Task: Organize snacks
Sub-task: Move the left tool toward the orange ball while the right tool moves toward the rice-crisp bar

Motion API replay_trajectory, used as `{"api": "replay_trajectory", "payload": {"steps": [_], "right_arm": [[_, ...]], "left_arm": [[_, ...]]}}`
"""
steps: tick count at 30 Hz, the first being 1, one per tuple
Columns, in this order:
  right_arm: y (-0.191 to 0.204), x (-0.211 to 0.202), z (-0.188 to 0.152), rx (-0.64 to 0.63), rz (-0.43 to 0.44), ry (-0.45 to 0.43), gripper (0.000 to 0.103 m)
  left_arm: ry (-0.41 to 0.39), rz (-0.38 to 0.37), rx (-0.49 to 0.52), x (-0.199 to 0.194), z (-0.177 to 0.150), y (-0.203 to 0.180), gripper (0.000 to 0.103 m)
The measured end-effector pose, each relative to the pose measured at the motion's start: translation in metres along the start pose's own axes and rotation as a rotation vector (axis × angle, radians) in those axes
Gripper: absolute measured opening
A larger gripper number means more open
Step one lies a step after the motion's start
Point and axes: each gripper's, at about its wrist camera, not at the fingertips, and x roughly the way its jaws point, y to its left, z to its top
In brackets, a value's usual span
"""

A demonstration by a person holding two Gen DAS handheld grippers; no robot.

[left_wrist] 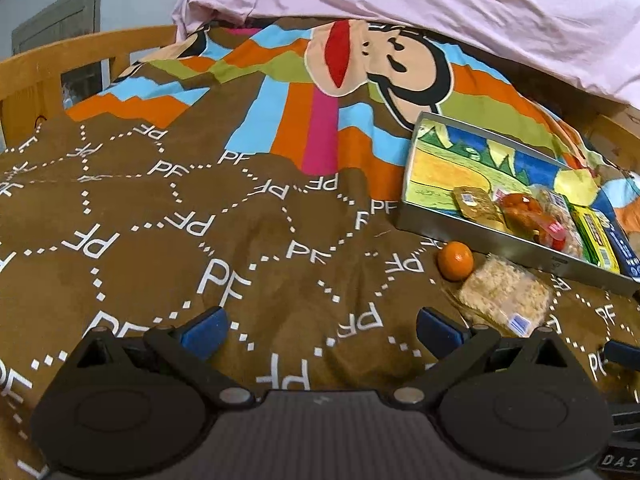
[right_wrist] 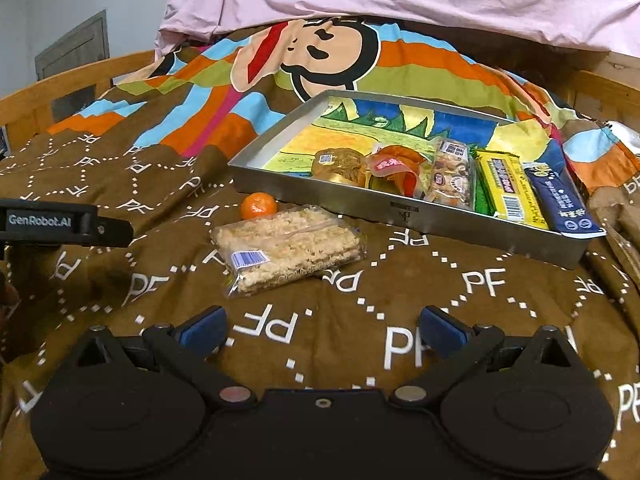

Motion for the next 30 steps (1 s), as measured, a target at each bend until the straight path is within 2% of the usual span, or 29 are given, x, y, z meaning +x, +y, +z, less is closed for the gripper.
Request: {"api": "replay_trajectory", "payload": {"steps": [5,13,24,30], "right_arm": [[0.004,0.007,0.005,0.005,0.008,-0.017,0.102],[0.026,0.028,0.015,-0.107,0.007,-0.058,0.102],[0.028,0.061,0.027,-0.130,-0.002,-0.043,0.102],[0.014,0.040,0.023,-0.095,-0.092,-0.012,0.102]], "left_arm": [[0.013,-0.009,-0.022,0.005,0.006,0.004,0.102],[0.017,0.000,-0.052,0.016,0.019,0.005,0.102],[0.033,0.070,-0.064,0.016,0.028,-0.010,0.102],[0.034,0.086,-0.071,0.005,0.030,-0.028,0.102]]}}
